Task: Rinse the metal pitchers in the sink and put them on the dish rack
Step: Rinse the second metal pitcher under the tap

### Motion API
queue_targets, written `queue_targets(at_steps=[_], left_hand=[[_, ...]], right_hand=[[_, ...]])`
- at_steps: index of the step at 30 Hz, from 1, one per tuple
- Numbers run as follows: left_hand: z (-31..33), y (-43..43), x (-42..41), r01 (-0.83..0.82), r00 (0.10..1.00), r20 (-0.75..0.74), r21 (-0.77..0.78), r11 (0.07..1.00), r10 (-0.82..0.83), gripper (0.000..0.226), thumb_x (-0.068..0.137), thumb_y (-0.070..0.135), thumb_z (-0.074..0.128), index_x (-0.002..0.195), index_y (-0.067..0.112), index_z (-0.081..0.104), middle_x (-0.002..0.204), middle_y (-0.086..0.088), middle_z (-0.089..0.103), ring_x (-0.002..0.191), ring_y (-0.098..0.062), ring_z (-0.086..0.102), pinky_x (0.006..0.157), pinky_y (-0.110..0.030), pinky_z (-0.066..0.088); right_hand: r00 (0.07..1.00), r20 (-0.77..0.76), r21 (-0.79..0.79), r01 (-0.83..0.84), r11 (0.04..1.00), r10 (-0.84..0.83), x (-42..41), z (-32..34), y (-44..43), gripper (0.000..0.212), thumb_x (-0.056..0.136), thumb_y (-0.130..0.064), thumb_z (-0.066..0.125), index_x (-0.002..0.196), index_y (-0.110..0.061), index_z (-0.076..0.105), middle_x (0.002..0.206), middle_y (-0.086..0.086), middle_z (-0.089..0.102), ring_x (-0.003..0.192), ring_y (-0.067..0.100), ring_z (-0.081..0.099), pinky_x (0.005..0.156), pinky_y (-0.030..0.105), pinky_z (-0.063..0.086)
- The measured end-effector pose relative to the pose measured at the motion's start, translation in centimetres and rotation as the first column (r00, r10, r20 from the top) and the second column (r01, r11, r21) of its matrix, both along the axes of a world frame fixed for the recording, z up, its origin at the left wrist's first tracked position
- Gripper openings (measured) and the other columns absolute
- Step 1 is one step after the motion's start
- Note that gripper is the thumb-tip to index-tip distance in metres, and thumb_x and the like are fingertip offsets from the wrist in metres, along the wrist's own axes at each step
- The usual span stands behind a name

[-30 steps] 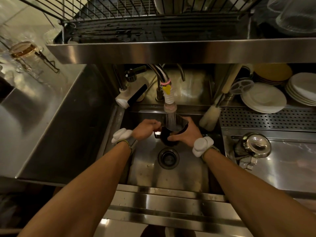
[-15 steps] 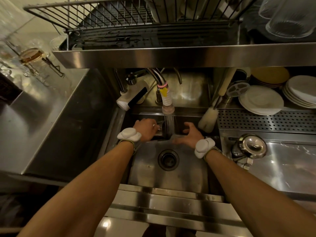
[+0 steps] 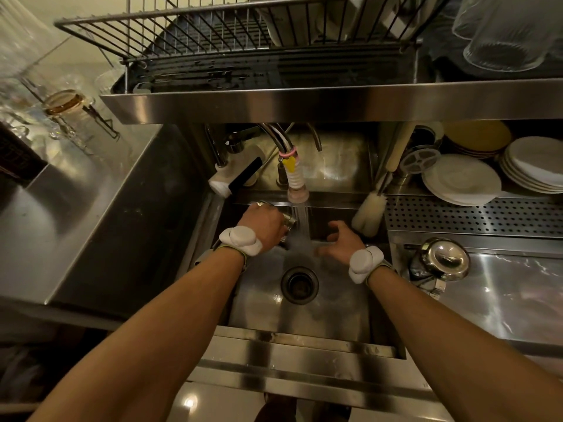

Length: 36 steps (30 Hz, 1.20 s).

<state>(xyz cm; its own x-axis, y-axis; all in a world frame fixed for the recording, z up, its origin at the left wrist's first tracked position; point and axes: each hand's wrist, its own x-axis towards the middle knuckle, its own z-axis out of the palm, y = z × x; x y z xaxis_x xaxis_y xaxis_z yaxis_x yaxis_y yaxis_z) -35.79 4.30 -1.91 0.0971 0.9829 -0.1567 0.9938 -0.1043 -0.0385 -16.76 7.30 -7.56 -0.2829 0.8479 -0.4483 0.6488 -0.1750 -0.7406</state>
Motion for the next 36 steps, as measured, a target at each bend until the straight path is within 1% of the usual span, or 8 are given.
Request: queue_targets(at_steps=[11, 16, 18, 21, 24, 26, 31, 36], left_hand=[[0.7, -0.2, -0.1, 0.028, 0.992, -0.121, 0.013, 1.000, -0.026, 0.032, 0.093, 0.031, 0.044, 0.095, 0.011, 0.069, 0.107, -0.012, 0.067, 0.102, -0.030, 0.059, 0.096, -0.036, 0.034], [0.7, -0.1, -0.7, -0.127, 0.984, 0.121, -0.064, 0.990, 0.134, 0.032, 0.093, 0.035, 0.048, 0.094, 0.012, 0.071, 0.103, -0.011, 0.070, 0.100, -0.030, 0.063, 0.091, -0.036, 0.041], [0.1, 0.0, -1.2, -0.278, 0.881, 0.349, -0.165, 0.946, 0.319, 0.029, 0.092, 0.032, 0.052, 0.092, 0.011, 0.073, 0.099, -0.014, 0.070, 0.097, -0.031, 0.065, 0.082, -0.034, 0.046], [-1.2, -0.2, -1.5, -0.443, 0.598, 0.601, -0.303, 0.844, 0.530, 0.024, 0.093, 0.020, 0.055, 0.096, 0.003, 0.072, 0.099, -0.019, 0.069, 0.096, -0.028, 0.066, 0.076, -0.029, 0.044], [-1.8, -0.5, -1.6, -0.399, 0.301, 0.743, -0.471, 0.787, 0.598, 0.023, 0.096, 0.011, 0.049, 0.081, 0.003, 0.065, 0.078, -0.013, 0.062, 0.064, -0.007, 0.065, 0.066, -0.026, 0.043], [-1.8, -0.6, -1.8, -0.337, 0.194, 0.776, -0.522, 0.784, 0.600, 0.028, 0.097, 0.011, 0.046, 0.074, 0.010, 0.062, 0.074, -0.006, 0.061, 0.063, -0.006, 0.061, 0.068, -0.027, 0.042], [-1.8, -0.4, -2.7, -0.238, 0.204, 0.750, -0.585, 0.775, 0.629, 0.024, 0.098, 0.013, 0.042, 0.094, 0.008, 0.064, 0.086, -0.004, 0.065, 0.083, -0.012, 0.061, 0.077, -0.028, 0.045], [-2.3, 0.1, -3.4, -0.330, 0.282, 0.732, -0.533, 0.779, 0.620, 0.031, 0.097, 0.026, 0.049, 0.106, 0.003, 0.068, 0.092, -0.004, 0.066, 0.087, -0.013, 0.059, 0.074, -0.024, 0.043]], right_hand=[[1.000, 0.016, 0.024, 0.003, 1.000, -0.003, -0.1, 0.4, -0.1, 0.081, 0.076, -0.016, 0.078, 0.143, -0.012, 0.034, 0.134, 0.014, 0.054, 0.122, 0.029, 0.053, 0.094, 0.031, 0.043], [0.999, 0.035, -0.001, -0.023, 1.000, 0.023, -0.2, 0.4, -0.1, 0.081, 0.075, -0.017, 0.078, 0.142, -0.012, 0.035, 0.135, 0.013, 0.053, 0.123, 0.028, 0.053, 0.088, 0.026, 0.040], [0.998, 0.048, -0.009, -0.039, 0.999, 0.039, -0.1, 0.3, -0.1, 0.082, 0.073, -0.017, 0.080, 0.142, -0.012, 0.035, 0.132, 0.012, 0.055, 0.120, 0.028, 0.054, 0.091, 0.029, 0.042], [0.997, 0.040, -0.015, -0.058, 0.998, 0.059, -0.1, -0.1, -0.2, 0.087, 0.069, -0.020, 0.082, 0.142, -0.014, 0.034, 0.130, 0.010, 0.055, 0.117, 0.027, 0.055, 0.090, 0.030, 0.044], [0.999, -0.024, -0.023, -0.041, 0.999, 0.040, -0.5, -0.4, -0.5, 0.104, 0.062, -0.025, 0.088, 0.146, -0.016, 0.027, 0.138, 0.009, 0.048, 0.124, 0.027, 0.050, 0.097, 0.034, 0.044], [0.995, -0.098, -0.024, -0.020, 1.000, 0.017, -1.1, -0.5, -0.5, 0.113, 0.057, -0.026, 0.090, 0.147, -0.018, 0.021, 0.142, 0.005, 0.044, 0.128, 0.024, 0.046, 0.100, 0.033, 0.042], [0.957, -0.284, -0.002, 0.065, 0.998, -0.063, -3.5, -0.8, -0.4, 0.100, 0.055, -0.021, 0.091, 0.137, -0.022, 0.035, 0.126, -0.004, 0.053, 0.115, 0.014, 0.051, 0.089, 0.023, 0.042], [0.971, -0.220, 0.029, 0.103, 0.994, -0.094, -3.6, -1.5, -0.1, 0.095, 0.054, -0.022, 0.091, 0.133, -0.020, 0.038, 0.130, 0.001, 0.055, 0.119, 0.023, 0.053, 0.094, 0.029, 0.045]])
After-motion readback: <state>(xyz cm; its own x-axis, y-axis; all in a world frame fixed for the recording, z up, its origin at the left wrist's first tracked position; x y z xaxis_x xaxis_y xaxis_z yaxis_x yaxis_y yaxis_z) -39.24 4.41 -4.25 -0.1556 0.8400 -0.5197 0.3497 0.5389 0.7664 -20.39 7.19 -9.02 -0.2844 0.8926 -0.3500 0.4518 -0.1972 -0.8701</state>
